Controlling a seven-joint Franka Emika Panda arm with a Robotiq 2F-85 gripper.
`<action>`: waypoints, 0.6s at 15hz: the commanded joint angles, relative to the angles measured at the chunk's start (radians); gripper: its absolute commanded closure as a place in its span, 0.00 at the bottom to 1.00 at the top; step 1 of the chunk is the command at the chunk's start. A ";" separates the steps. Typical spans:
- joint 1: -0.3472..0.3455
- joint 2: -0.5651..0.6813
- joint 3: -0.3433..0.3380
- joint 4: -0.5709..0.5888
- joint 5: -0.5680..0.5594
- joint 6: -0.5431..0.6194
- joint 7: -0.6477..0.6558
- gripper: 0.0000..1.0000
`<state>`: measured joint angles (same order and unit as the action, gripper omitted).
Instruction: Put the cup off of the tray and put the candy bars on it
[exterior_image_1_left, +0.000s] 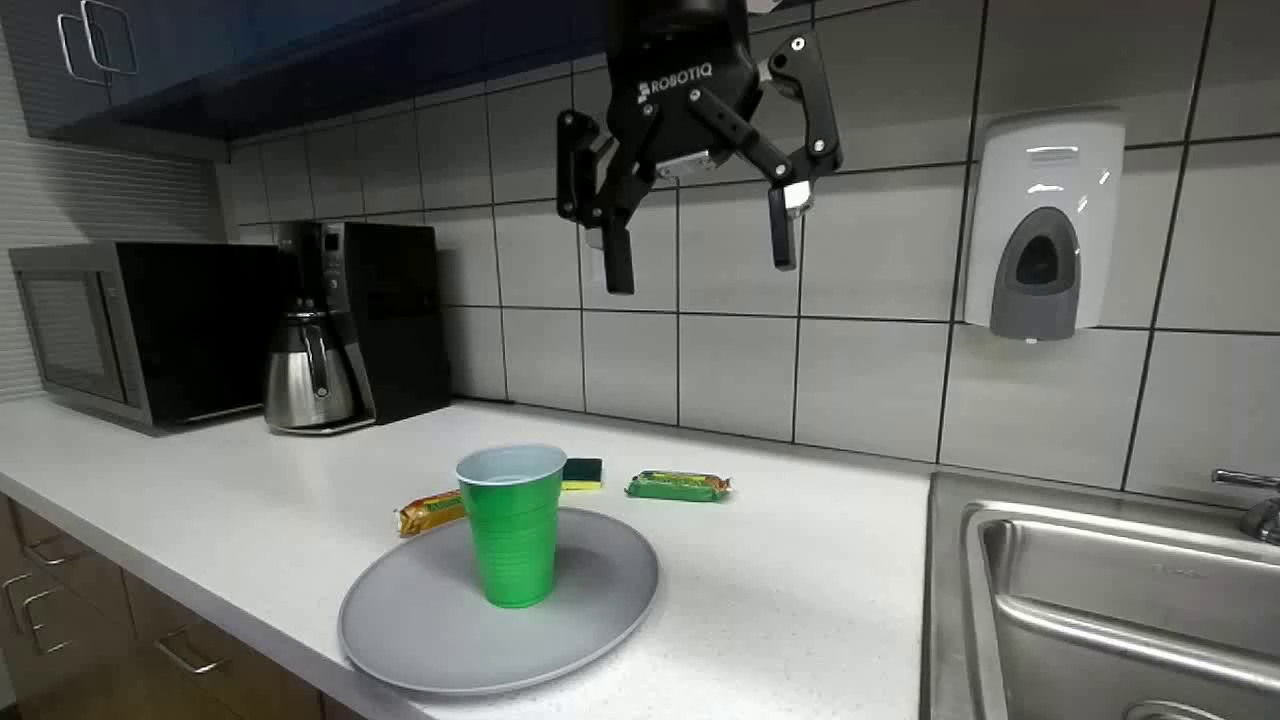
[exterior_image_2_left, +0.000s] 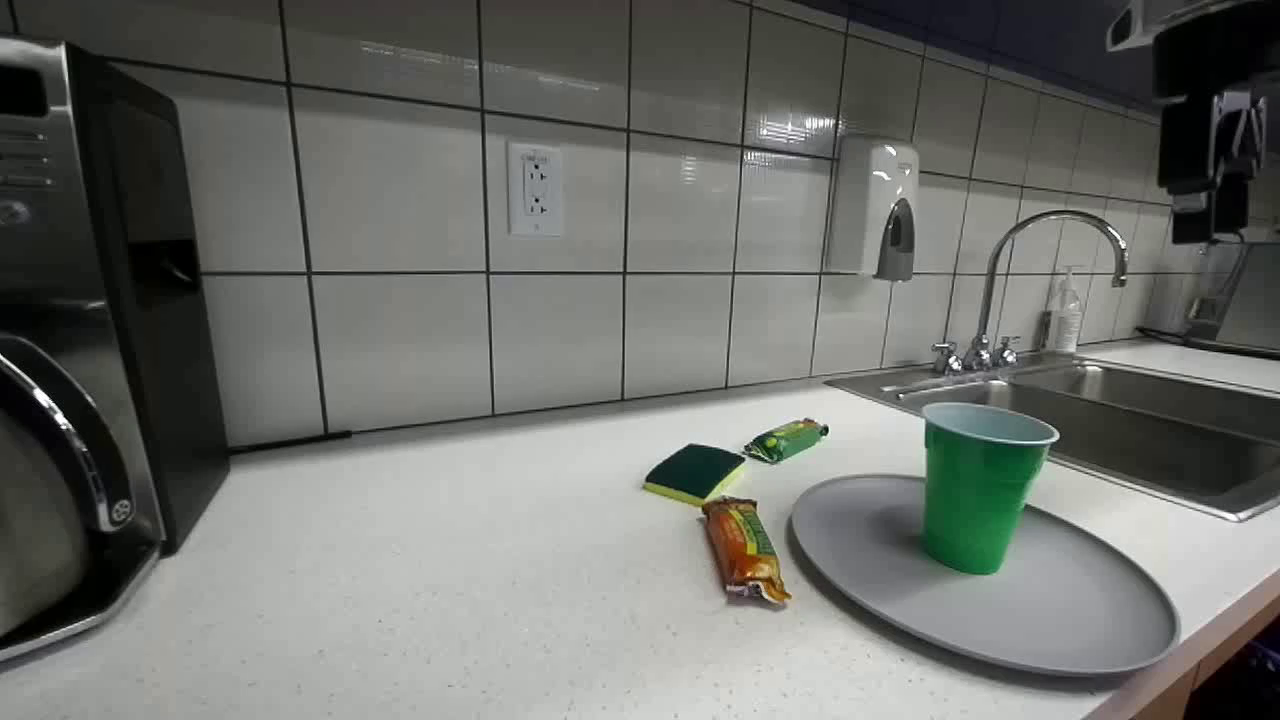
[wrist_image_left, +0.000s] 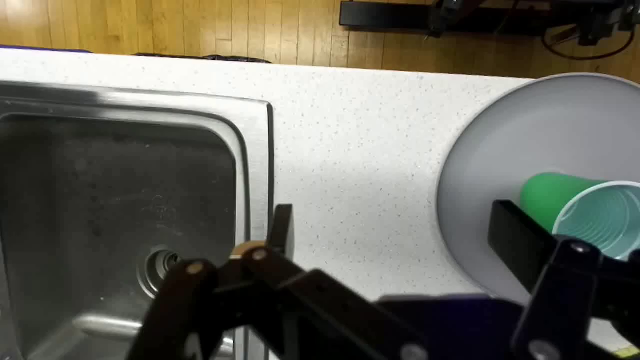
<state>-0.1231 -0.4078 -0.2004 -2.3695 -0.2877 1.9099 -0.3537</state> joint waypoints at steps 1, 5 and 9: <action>-0.002 0.001 0.002 0.001 0.001 -0.002 -0.001 0.00; 0.005 -0.003 0.020 -0.016 -0.012 0.017 0.016 0.00; 0.023 -0.002 0.037 -0.028 -0.008 0.036 0.023 0.00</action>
<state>-0.1075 -0.4067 -0.1836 -2.3853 -0.2877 1.9229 -0.3513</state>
